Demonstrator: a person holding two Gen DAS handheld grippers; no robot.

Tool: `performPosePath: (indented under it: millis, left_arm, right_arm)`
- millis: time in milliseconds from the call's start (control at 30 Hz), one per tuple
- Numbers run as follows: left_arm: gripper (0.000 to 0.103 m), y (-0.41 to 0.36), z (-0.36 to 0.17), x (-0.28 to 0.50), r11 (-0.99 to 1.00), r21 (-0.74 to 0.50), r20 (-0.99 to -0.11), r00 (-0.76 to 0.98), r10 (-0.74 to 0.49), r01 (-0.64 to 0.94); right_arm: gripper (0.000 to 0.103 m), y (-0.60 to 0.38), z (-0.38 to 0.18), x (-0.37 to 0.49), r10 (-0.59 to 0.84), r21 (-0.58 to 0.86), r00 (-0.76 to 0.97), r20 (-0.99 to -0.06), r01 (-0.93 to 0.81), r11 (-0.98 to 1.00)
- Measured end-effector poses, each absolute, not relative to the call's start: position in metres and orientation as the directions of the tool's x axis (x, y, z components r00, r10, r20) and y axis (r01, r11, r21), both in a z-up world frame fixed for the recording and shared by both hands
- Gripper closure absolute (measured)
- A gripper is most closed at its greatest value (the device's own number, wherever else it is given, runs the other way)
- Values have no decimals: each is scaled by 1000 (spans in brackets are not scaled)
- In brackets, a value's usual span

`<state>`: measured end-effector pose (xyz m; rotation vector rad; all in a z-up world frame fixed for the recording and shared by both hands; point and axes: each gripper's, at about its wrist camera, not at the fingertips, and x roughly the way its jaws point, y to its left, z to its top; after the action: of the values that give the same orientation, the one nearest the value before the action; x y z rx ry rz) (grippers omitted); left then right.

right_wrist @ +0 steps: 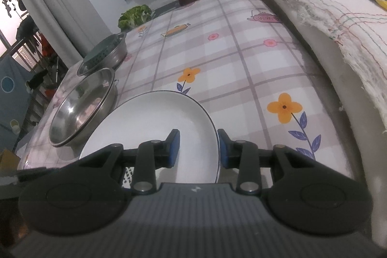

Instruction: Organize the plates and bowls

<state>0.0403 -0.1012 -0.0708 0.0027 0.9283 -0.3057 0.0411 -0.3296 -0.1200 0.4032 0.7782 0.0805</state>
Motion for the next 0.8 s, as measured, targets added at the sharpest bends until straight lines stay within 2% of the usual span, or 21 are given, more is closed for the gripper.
performPosePath:
  millis: [300, 800]
  left_arm:
    - [64, -98, -71, 34, 952, -134, -782, 560, -273, 276]
    - [64, -105, -76, 49, 962, -75, -776, 590, -223, 264]
  right_arm:
    - [70, -330, -120, 39, 220, 384, 715, -664, 73, 920]
    - [71, -329, -123, 28, 223, 383, 714, -663, 68, 921]
